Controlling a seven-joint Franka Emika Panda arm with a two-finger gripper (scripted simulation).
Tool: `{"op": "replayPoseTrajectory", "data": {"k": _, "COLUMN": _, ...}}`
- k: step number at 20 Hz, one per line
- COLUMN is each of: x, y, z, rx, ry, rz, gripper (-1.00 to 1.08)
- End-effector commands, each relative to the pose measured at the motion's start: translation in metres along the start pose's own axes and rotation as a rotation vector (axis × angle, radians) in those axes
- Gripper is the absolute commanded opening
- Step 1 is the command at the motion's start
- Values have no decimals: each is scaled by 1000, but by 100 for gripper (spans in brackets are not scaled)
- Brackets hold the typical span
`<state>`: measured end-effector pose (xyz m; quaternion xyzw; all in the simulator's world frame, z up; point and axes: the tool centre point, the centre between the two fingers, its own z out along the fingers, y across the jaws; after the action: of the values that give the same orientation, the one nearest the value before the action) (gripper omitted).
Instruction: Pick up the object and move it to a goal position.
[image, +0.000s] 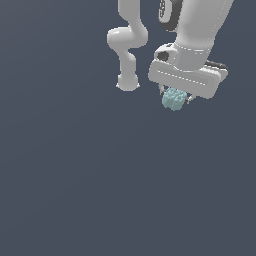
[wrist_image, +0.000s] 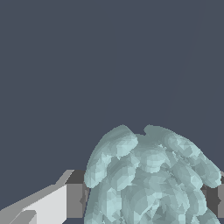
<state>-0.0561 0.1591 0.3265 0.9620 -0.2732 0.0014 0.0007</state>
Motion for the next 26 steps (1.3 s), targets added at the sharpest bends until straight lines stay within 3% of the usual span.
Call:
{"op": "replayPoseTrajectory", "data": {"k": 1, "x": -2, "y": -10, "z": -23, "rx": -1, "ry": -1, "rz": 0, "gripper": -100}}
{"op": "replayPoseTrajectory", "data": {"k": 15, "x": -9, "y": -56, "z": -120, "rx": 0, "ry": -3, "rz": 0, "gripper": -100}}
{"op": "replayPoseTrajectory", "data": {"k": 26, "x": -10, "y": -73, "z": -155, "rx": 1, "ry": -3, "rz": 0, "gripper": -100}}
